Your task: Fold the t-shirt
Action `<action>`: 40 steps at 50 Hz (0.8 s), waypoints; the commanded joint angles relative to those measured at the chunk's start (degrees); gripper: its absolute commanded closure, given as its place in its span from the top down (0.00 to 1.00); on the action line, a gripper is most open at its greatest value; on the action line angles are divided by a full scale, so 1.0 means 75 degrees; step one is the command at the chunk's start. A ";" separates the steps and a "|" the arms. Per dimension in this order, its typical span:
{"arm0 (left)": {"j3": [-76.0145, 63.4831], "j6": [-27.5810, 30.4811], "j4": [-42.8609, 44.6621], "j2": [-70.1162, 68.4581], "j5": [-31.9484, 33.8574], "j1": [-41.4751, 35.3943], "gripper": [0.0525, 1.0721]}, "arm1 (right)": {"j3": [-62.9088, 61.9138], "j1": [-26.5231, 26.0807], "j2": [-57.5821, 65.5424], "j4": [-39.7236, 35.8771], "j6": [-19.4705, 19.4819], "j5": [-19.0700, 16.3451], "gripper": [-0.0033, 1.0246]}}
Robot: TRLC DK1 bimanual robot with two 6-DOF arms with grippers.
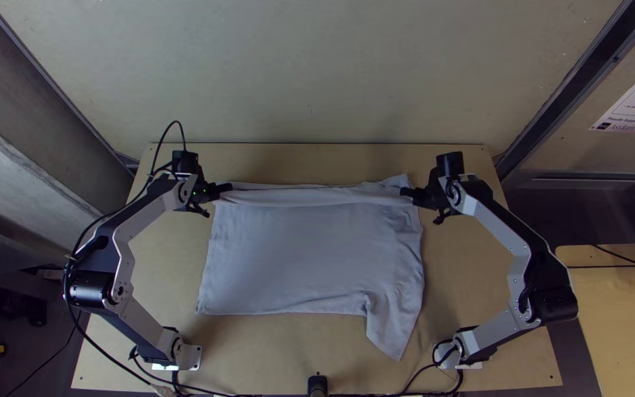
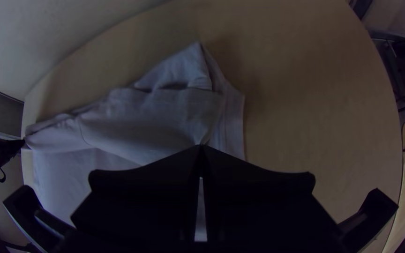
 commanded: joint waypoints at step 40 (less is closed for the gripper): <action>0.0020 0.0983 -0.1828 -0.1634 0.0255 -0.0241 0.95 | -0.0554 -0.0578 -0.2175 -0.1292 -0.0240 0.0074 0.96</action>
